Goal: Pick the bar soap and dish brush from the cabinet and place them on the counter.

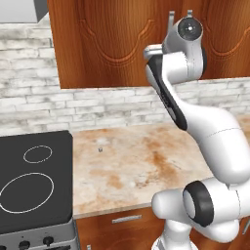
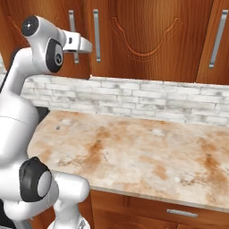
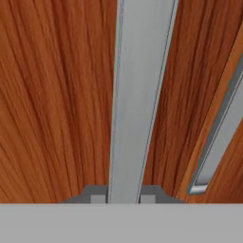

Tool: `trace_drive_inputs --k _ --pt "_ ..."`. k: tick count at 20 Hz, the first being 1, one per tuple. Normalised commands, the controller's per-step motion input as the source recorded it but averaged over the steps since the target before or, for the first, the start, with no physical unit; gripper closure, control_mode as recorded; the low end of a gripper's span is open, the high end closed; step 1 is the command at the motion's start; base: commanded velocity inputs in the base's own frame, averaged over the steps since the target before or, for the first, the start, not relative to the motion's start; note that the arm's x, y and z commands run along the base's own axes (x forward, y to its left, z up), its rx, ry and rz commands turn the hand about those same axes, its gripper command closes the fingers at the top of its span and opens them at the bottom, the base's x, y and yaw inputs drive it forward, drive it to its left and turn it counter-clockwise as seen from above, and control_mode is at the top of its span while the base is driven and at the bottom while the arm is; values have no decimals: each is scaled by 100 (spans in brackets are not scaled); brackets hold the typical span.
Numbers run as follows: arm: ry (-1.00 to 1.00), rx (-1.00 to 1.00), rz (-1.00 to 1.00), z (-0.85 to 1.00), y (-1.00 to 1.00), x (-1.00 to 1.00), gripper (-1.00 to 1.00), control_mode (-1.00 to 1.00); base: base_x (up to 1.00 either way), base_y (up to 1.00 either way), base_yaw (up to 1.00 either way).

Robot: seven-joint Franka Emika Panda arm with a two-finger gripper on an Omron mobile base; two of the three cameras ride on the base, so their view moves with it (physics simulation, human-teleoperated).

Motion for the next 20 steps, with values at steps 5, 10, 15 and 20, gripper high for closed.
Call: trace_drive_inputs --k 5,10,15,20 --pt "0 -2 -6 -1 11 -36 100 -100 0 0 0" --pt "0 0 -6 -3 10 -39 100 -100 0 0 0" --pt "0 -1 -5 0 12 -39 100 -100 0 0 0" --pt "0 -3 -6 0 26 -28 100 -100 0 0 0"
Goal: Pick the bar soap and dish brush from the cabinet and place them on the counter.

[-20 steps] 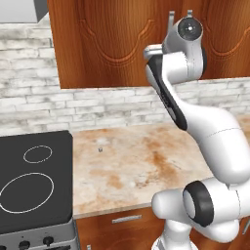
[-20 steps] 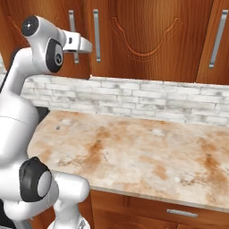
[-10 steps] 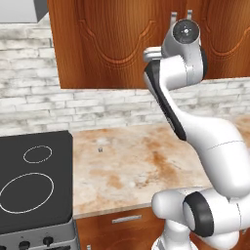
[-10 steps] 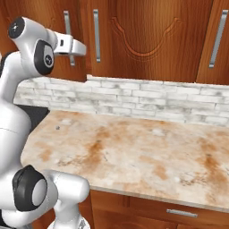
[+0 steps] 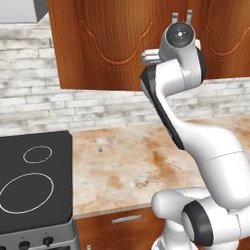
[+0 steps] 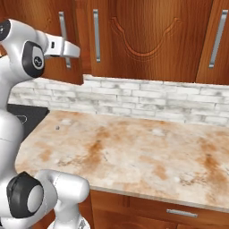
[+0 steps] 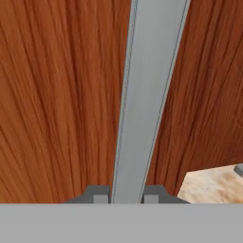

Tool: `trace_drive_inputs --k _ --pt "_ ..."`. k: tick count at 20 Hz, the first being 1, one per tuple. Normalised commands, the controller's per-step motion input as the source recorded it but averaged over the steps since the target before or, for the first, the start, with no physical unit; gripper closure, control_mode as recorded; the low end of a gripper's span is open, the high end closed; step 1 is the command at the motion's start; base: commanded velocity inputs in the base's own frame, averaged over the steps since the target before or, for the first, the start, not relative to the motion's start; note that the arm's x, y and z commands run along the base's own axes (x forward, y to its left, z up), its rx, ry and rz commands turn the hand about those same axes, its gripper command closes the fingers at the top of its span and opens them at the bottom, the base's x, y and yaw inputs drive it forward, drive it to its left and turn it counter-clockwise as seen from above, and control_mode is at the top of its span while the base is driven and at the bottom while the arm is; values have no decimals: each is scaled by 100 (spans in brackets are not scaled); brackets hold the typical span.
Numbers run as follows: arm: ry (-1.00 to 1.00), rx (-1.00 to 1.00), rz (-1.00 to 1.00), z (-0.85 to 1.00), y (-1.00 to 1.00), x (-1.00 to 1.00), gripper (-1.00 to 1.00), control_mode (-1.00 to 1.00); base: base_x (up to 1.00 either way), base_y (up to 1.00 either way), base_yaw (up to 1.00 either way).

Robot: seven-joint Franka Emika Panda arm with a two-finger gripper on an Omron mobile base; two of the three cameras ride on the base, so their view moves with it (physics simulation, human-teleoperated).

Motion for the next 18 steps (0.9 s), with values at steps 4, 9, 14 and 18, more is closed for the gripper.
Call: trace_drive_inputs --k 4,9,14,18 --pt "-1 -3 -6 0 33 -32 100 -100 0 0 0" --pt "-2 -3 -5 0 29 -40 100 -100 0 0 0" --pt "-2 -4 -4 0 27 -41 100 -100 0 0 0" --pt "-1 -5 -4 0 28 -39 100 -100 0 0 0"
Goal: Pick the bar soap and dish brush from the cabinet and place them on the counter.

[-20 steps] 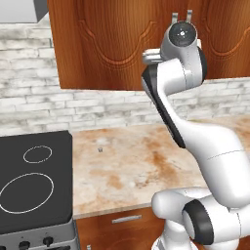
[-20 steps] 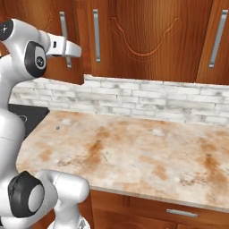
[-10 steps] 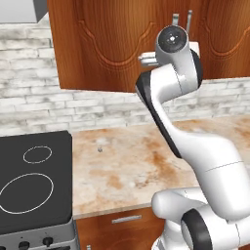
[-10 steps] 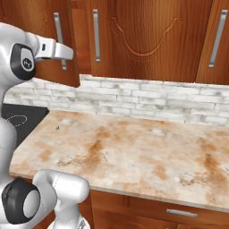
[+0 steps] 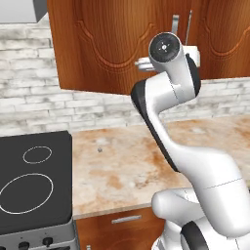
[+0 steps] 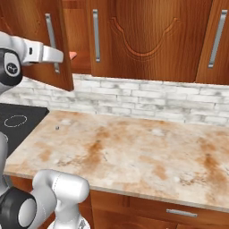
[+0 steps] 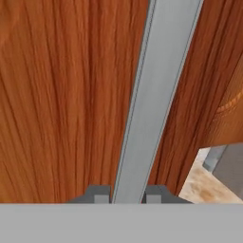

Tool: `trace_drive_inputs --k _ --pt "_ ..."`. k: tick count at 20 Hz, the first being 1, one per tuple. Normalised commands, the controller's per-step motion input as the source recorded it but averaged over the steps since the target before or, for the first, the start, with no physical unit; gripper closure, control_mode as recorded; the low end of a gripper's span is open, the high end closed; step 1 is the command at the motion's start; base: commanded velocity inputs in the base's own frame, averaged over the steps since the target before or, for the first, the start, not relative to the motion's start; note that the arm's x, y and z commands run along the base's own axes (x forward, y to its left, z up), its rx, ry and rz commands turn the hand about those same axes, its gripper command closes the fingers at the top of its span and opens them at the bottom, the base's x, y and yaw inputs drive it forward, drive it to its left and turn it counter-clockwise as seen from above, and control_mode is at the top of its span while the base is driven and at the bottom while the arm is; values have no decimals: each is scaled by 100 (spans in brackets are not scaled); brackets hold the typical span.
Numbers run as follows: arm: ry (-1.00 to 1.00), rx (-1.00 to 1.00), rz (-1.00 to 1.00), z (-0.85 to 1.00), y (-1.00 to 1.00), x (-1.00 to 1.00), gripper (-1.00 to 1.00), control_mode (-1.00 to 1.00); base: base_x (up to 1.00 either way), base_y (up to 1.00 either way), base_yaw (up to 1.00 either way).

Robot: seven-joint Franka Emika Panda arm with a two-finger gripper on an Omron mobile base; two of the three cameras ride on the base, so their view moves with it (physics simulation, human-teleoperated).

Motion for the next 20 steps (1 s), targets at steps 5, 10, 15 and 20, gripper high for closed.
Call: trace_drive_inputs --k 5,10,15,20 --pt "0 -5 -5 0 33 -33 100 -100 0 0 0" --pt "-2 0 -8 -1 33 -28 100 -100 0 0 0" --pt "0 4 -7 0 33 -24 100 -100 0 0 0" --pt "-1 0 -6 -1 38 -32 100 -100 0 0 0"
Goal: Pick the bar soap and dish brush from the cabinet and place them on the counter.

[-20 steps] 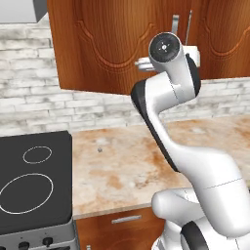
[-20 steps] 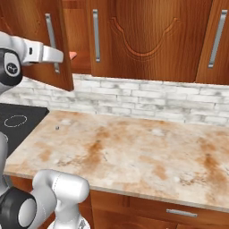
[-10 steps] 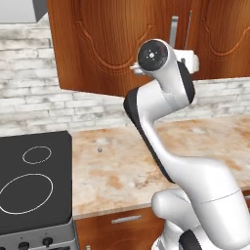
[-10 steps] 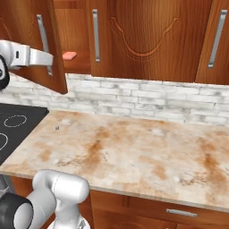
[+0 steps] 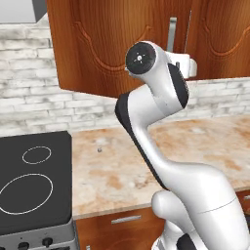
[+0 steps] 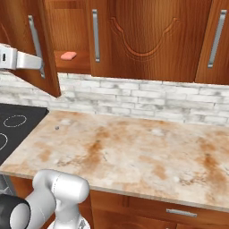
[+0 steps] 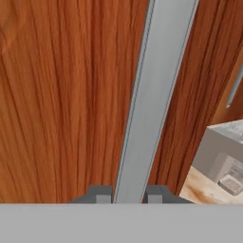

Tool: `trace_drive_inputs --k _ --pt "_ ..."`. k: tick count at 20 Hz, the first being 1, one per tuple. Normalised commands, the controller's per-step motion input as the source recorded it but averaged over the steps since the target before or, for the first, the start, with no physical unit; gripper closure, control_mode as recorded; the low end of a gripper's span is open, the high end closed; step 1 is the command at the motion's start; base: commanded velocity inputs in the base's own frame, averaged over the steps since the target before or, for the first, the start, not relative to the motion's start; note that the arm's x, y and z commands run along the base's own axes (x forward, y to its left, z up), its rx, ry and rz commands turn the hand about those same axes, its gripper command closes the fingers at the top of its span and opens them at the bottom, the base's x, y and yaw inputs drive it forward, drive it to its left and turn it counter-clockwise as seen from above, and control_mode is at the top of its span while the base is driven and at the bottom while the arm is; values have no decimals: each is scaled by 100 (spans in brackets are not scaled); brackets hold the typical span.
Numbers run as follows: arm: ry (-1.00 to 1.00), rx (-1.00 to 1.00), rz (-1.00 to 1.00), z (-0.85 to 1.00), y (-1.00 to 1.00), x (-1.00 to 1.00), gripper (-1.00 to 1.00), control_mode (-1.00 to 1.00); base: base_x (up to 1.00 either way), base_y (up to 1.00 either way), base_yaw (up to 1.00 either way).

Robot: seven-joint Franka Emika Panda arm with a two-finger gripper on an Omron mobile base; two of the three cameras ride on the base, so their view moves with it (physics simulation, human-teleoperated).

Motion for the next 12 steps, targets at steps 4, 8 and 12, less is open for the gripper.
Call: trace_drive_inputs --k 4,8,12 --pt "-3 0 -5 -4 41 -34 100 -100 0 0 0" --pt "-3 0 -5 -4 41 -30 100 -100 0 0 0" --pt "-2 0 -5 -7 43 -28 100 -100 0 0 0"
